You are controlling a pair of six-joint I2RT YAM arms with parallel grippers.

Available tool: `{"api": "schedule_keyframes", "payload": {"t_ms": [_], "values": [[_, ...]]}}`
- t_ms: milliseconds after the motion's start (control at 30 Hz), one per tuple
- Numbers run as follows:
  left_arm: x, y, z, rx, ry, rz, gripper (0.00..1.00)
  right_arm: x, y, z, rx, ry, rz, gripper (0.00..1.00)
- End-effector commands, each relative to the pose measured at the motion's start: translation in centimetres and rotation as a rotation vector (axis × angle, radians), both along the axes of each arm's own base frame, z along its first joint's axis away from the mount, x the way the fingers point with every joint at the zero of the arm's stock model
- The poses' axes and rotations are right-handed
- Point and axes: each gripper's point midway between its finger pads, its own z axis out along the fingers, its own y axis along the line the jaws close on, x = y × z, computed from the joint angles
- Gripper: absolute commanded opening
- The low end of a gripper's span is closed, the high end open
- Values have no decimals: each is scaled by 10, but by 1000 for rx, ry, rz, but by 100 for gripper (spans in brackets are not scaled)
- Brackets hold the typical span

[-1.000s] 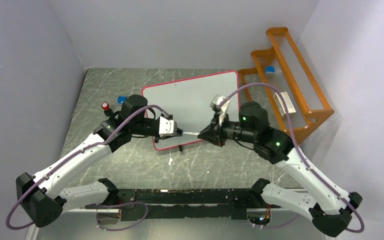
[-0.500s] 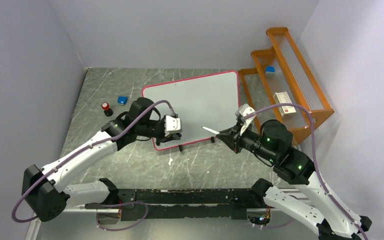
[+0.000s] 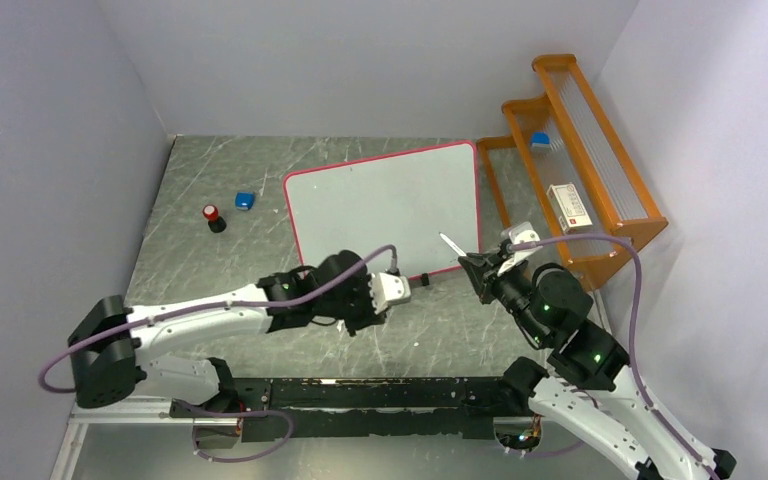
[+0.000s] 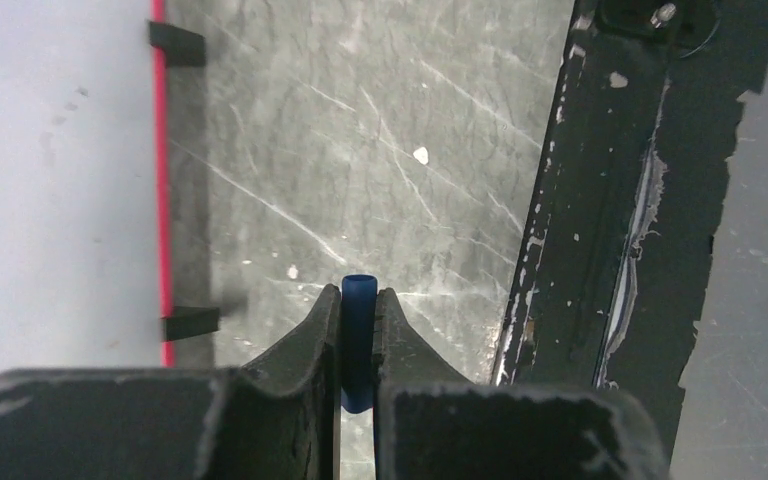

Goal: Write a sentence on the whiteboard
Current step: Place the pen cap at the center of the board.

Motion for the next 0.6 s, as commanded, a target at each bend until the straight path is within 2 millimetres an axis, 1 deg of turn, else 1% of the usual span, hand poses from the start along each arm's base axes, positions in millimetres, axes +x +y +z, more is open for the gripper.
{"api": "schedule_keyframes", "payload": {"t_ms": [0,100,300,400,467,567], "values": [[2,-11,-33,69,0,128,6,6,-16,10,54,-62,-93,0],[-4,-17,-55,122,20,137,7,4,-18,8,66,-65,-95,0],[-3,-28,-87,192,51,133,10,4,-15,3,64,-54,-83,0],[-4,-33,-101,202,65,121,10,4,-16,3,63,-53,-86,0],[-3,-35,-109,221,73,120,12,4,-16,2,62,-53,-86,0],[-3,-36,-117,237,79,119,18,3,-17,2,61,-56,-90,0]]}}
